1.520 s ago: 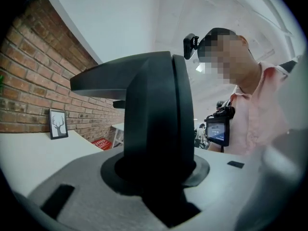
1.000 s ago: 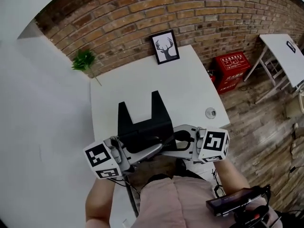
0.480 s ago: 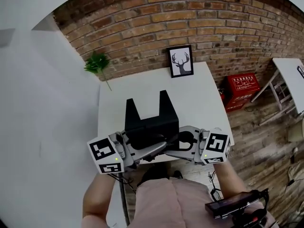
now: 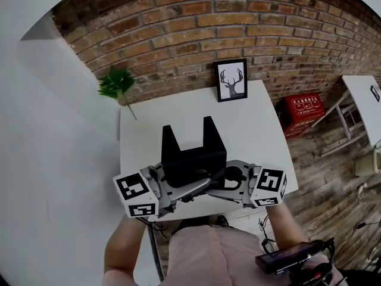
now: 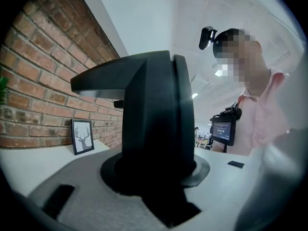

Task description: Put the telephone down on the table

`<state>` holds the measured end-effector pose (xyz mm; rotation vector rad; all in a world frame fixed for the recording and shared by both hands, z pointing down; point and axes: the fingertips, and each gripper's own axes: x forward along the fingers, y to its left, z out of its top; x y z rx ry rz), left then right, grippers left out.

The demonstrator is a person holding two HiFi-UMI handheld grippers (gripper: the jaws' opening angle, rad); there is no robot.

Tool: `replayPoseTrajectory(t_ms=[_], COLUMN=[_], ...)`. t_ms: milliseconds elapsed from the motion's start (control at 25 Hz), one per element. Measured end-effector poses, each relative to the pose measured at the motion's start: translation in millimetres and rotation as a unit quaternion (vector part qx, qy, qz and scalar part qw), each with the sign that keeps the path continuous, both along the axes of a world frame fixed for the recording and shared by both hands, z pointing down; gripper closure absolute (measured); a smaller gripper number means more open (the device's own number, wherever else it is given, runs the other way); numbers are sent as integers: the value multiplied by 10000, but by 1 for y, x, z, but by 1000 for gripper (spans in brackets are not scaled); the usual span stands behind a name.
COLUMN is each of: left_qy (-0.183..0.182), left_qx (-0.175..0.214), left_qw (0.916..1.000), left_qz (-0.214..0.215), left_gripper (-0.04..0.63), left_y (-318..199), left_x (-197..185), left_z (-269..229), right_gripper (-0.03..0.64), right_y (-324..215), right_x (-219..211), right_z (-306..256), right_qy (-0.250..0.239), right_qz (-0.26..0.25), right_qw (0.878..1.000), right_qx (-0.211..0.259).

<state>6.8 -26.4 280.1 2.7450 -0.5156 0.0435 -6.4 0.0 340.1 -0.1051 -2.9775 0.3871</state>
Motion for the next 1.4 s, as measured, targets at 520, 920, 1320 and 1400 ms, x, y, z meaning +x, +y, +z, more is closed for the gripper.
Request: replayPoseTrajectory(t_ms=[520, 920, 1320, 1400], left_qy=[144, 67, 196, 208], left_qx=[266, 59, -360, -472], left_qw=[9991, 9994, 9990, 9985], left_qz=[295, 332, 201, 164], left_gripper=[431, 431, 431, 431], left_y=[-48, -72, -79, -79], left_x=[-58, -56, -49, -47], left_z=[-28, -8, 39, 52], right_gripper=[426, 428, 425, 423], right_y=[-52, -73, -75, -74], right_x=[-57, -57, -48, -47], right_z=[-27, -8, 38, 50], right_qy=[89, 199, 376, 439], right_qz=[372, 347, 196, 139], right_qw=[9989, 9992, 9981, 9976], right_qx=[265, -12, -442, -523])
